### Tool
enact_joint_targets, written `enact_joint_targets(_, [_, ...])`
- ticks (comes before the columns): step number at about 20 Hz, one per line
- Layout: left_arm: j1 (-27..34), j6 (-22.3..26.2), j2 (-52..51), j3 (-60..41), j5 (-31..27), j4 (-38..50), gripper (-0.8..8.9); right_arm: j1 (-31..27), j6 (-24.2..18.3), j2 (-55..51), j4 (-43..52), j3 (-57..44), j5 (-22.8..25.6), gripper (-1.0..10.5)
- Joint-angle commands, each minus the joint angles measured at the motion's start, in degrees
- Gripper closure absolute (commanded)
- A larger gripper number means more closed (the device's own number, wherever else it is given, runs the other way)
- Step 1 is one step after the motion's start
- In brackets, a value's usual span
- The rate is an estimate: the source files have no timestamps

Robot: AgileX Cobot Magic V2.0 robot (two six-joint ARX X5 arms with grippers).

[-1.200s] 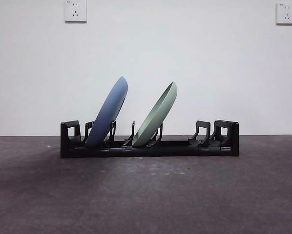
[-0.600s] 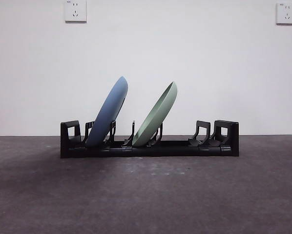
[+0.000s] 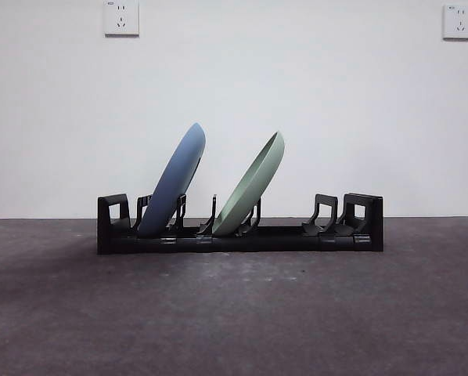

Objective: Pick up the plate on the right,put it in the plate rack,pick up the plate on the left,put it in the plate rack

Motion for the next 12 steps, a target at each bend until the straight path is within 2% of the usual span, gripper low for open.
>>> enact_joint_targets(1, [10.64,3.08,-2.75,-1.42,10.80,3.02,8.17,0.09,0.15,-0.04,0.39,-0.48,0.26,9.5])
enact_joint_targets(3, [19.28,3.08,-6.25,-5.07,15.26,4.76,8.17,0.09,0.15,-0.04,0.42,-0.48,0.28,9.5])
enact_joint_targets(6, [27.39,4.39,-13.03,-15.28,11.37,8.15,8.17,0.09,0.15,-0.02,0.39,-0.48,0.24,9.5])
enact_joint_targets(8, [30.08,4.15,-18.67,-24.65,10.71,11.89,8.17,0.09,0.15,-0.02,0.39,-0.48,0.24,9.5])
enact_joint_targets(12, [30.45,0.52,-29.33,-43.39,10.54,21.51,8.17,0.09,0.15,-0.02,0.42,-0.48,0.28,9.5])
